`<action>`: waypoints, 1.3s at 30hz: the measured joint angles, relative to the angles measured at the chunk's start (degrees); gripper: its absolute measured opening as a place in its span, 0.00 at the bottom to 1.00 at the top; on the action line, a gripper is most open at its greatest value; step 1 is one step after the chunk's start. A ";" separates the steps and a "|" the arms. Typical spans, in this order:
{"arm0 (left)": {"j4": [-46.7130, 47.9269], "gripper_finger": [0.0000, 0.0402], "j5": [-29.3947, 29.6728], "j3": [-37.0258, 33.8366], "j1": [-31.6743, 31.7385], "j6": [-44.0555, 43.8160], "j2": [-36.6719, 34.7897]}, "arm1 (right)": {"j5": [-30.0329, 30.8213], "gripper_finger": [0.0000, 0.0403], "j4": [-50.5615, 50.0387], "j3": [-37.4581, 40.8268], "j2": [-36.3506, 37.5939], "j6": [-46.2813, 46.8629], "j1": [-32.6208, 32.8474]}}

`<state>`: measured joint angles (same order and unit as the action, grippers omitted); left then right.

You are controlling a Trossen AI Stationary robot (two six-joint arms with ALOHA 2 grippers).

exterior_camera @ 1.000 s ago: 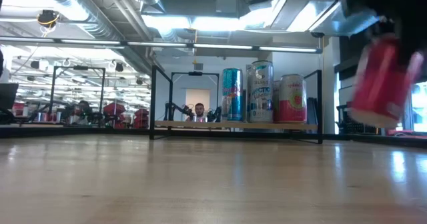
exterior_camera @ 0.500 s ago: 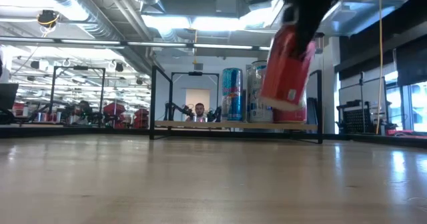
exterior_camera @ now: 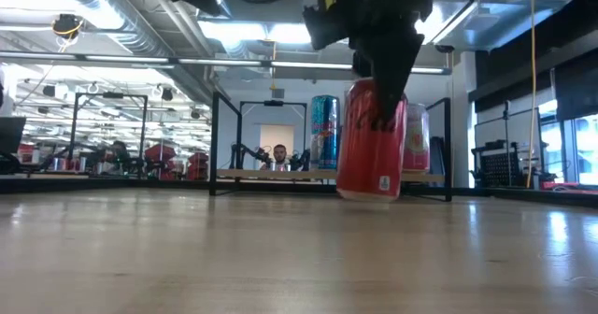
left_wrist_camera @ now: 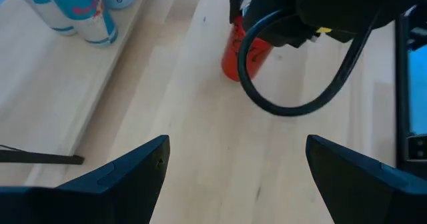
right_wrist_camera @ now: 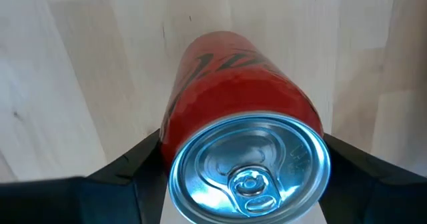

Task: Place canned beverage on shelf
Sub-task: Put the top red soda can on the shelf

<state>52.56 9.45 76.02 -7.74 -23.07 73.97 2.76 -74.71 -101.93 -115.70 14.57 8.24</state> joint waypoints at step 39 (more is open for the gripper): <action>-1.23 0.84 0.07 -2.71 -0.97 2.19 -0.04 | -2.33 0.72 5.64 -0.02 -1.60 1.23 0.01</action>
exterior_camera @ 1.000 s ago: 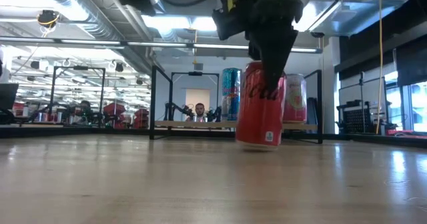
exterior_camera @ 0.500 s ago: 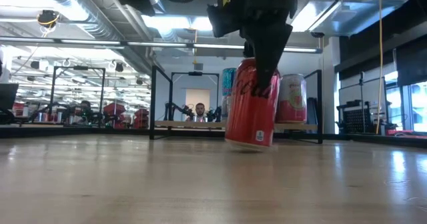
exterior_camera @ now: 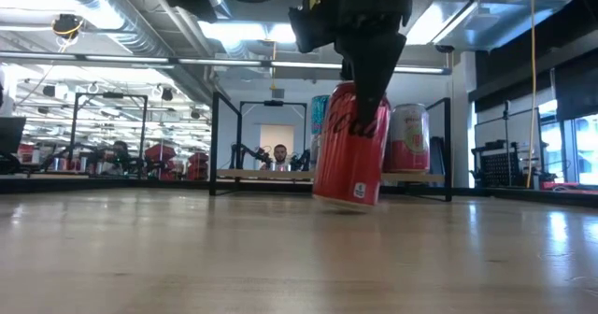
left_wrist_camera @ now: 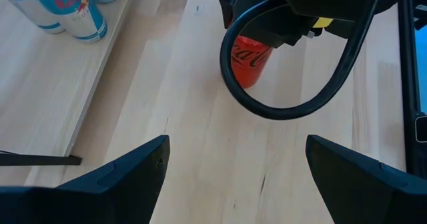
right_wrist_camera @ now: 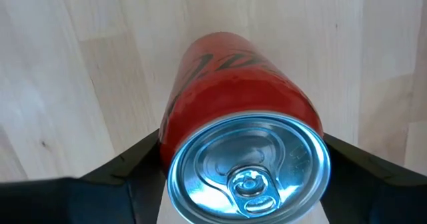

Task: Place canned beverage on shelf
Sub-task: Put the top red soda can on the shelf

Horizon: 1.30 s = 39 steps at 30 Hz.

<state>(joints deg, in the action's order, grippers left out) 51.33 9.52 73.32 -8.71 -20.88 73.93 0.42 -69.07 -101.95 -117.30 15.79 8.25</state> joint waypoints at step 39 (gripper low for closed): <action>-44.91 0.84 1.51 -14.43 0.00 1.26 4.32 | 18.58 0.89 2.76 33.36 45.87 23.49 21.61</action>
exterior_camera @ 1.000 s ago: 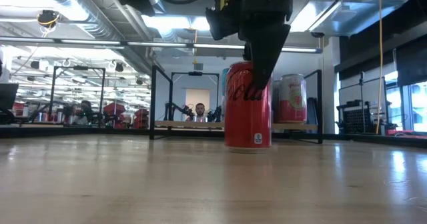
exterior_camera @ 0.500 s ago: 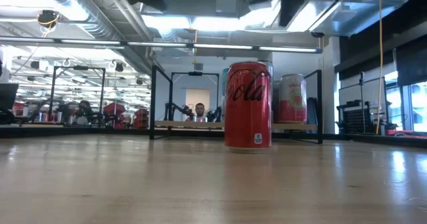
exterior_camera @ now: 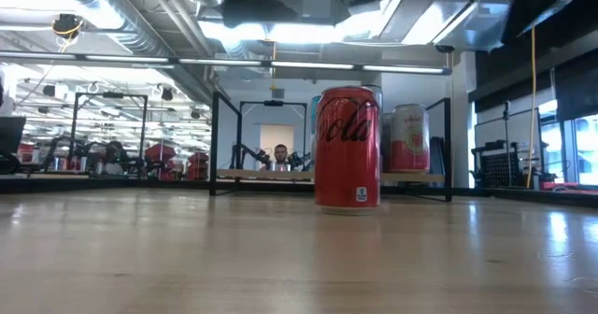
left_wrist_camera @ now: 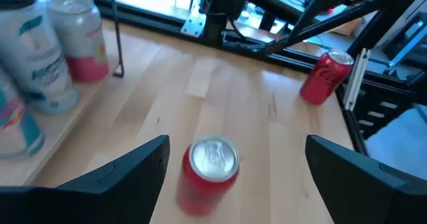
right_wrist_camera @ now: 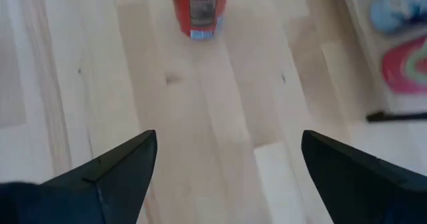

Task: Place canned beverage on shelf
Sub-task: Put the top red soda can on the shelf

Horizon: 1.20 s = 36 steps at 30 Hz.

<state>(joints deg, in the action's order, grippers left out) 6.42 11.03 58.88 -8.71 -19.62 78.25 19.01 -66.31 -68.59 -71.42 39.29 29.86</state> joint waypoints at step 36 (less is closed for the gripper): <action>-19.18 0.81 4.35 0.12 0.44 -2.48 25.85 | 7.01 0.89 4.50 8.47 5.82 3.97 3.09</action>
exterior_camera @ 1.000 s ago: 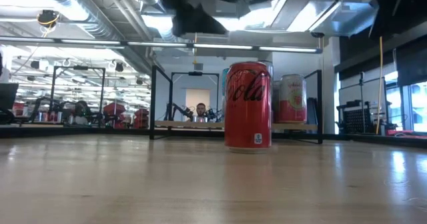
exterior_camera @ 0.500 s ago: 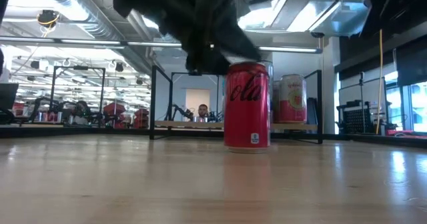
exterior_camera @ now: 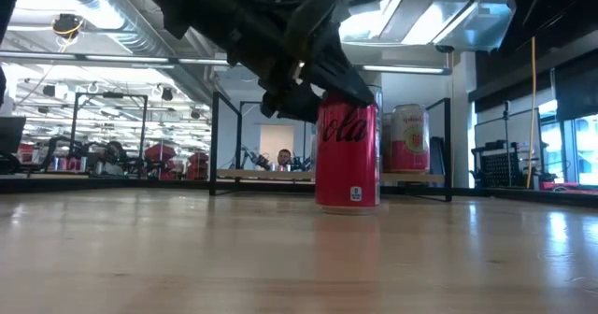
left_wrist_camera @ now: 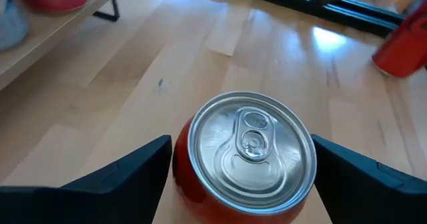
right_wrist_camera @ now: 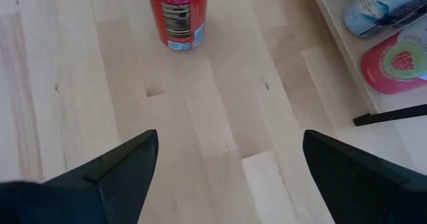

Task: Place canned beverage on shelf
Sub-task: Put the top red soda can on the shelf

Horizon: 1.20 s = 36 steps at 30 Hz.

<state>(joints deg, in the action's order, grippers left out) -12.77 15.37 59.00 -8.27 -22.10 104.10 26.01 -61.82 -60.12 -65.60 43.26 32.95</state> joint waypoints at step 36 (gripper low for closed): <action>28.67 0.62 22.94 7.98 19.13 -13.13 -16.82 | 4.44 0.89 -2.76 -0.04 0.00 -0.01 0.02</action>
<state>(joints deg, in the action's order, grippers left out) 15.90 38.31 66.98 10.86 -35.23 87.28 30.46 -64.57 -60.16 -65.60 43.24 32.97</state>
